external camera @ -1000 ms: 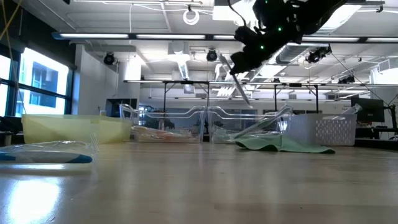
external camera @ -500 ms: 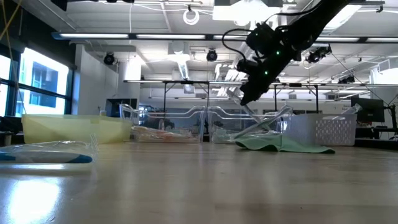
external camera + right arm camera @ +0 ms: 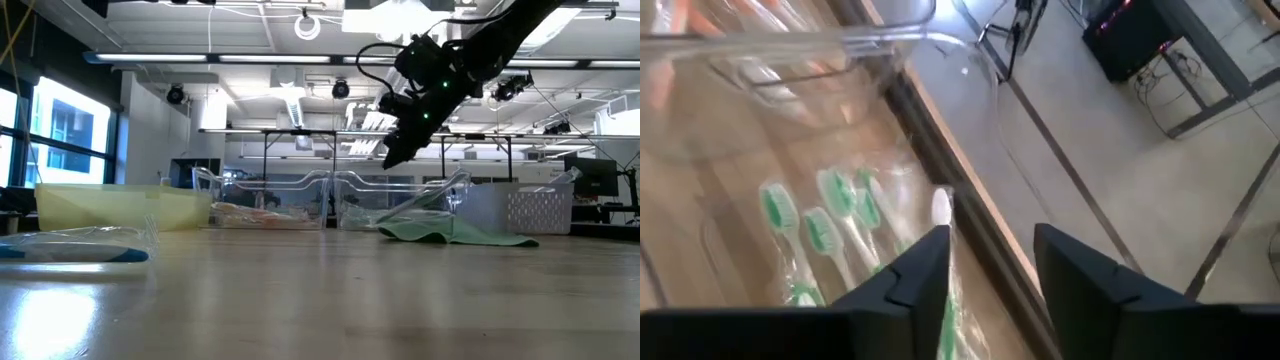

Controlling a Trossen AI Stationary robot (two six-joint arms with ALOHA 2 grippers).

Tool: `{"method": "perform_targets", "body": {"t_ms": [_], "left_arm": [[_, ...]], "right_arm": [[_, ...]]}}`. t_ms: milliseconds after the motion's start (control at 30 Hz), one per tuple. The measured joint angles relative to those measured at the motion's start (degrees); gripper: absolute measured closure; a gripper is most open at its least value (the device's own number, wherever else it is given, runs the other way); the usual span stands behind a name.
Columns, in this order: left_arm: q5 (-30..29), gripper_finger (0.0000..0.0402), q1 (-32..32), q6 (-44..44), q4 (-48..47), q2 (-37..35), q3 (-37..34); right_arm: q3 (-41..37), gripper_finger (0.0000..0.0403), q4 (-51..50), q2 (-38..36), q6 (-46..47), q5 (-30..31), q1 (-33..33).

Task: Pick & Place Toothbrushes
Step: Put the green toothbrush into the right transparent bin, then put the blue toothbrush into the yellow bin

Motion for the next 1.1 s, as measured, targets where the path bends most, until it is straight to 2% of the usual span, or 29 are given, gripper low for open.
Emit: {"method": "perform_targets", "body": {"t_ms": [167,300,533,700,900,1000,1100], "left_arm": [[0.0,0.0231,0.0,0.0,-0.6,0.0,0.0],[0.0,0.0231,0.0,0.0,-0.6,0.0,0.0],[0.0,0.0231,0.0,0.0,-0.7,0.0,0.0],[0.0,0.0231,0.0,0.0,-0.6,0.0,0.0],[0.0,0.0231,0.0,0.0,-0.6,0.0,0.0],[0.0,0.0231,0.0,0.0,-0.6,0.0,0.0],[0.0,0.0231,0.0,0.0,-0.6,0.0,0.0]], "right_arm": [[0.0,0.0246,0.5,-2.0,-0.5,-0.2,1.2],[0.0,0.0259,0.6,-5.7,-0.6,-1.9,3.7],[0.0,0.0306,0.6,-13.1,3.7,-11.8,9.2],[0.0,0.0343,0.6,-16.2,7.7,-23.0,12.7],[0.0,0.0384,0.1,-16.5,8.0,-36.1,15.6],[0.0,0.0397,-0.4,-16.5,7.8,-39.5,16.6],[0.0,0.0400,-1.0,-16.5,8.0,-40.4,17.5]]}}
